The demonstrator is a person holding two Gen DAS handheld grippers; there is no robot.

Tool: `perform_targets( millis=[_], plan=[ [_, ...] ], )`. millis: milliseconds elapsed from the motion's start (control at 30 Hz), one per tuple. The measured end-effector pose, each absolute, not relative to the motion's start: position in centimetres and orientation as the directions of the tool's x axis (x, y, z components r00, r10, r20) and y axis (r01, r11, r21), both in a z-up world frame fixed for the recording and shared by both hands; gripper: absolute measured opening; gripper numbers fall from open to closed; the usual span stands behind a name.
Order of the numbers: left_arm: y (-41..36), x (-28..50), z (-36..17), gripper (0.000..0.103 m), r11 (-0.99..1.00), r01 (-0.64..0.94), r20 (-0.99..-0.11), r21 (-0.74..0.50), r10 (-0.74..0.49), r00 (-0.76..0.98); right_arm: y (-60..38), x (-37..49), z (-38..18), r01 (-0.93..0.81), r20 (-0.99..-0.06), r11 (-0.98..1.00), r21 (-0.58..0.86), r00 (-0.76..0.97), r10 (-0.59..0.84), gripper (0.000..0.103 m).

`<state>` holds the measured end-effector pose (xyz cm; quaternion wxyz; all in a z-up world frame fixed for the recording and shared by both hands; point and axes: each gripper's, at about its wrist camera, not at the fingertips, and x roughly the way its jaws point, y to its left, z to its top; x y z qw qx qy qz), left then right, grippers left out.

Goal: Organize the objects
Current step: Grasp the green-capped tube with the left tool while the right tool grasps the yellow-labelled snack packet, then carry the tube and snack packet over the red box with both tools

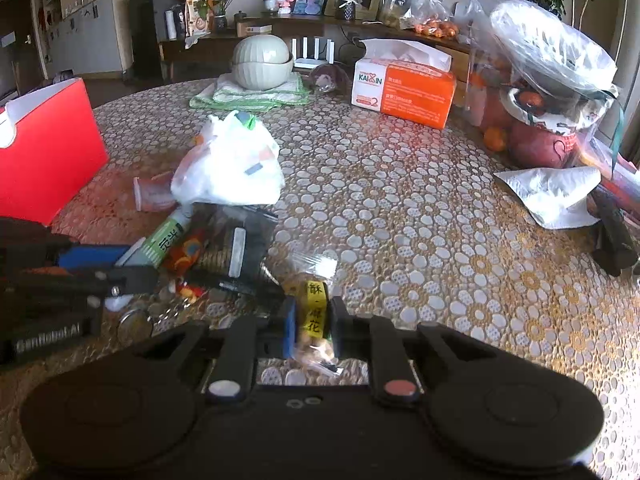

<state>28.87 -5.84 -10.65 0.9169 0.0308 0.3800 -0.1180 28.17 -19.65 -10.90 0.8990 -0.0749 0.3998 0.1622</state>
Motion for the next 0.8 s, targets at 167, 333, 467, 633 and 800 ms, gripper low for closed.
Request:
perform_targets(
  millis=[167,333,467,633,800],
  plan=[
    [-5.0,28.1,-10.0,0.019,0.974,0.215,-0.699,-0.067,-0.2,0.686,-20.3,26.4,-10.3,-0.335,-0.75,0.941,0.059,0.606,0.263,0.017],
    [-4.6,26.3,-9.7,0.018,0.976,0.189,-0.705,-0.108,-0.21,0.678,-20.5,23.9,-9.7,-0.333,-0.761,0.936,0.112,0.578,0.296,0.017],
    [-4.2,24.3,-9.5,0.019,0.975,0.169,-0.706,-0.143,-0.22,0.673,-20.5,21.8,-9.1,-0.327,-0.761,0.934,0.142,0.567,0.315,0.017],
    [-3.1,21.7,-8.8,0.018,0.972,0.14,-0.696,-0.188,-0.233,0.68,-20.0,19.4,-8.0,-0.339,-0.76,0.926,0.166,0.554,0.339,0.017],
    [-1.8,19.4,-8.4,0.018,0.965,0.107,-0.689,-0.24,-0.247,0.681,-19.1,17.4,-6.8,-0.364,-0.755,0.917,0.164,0.551,0.354,0.017]
  ],
)
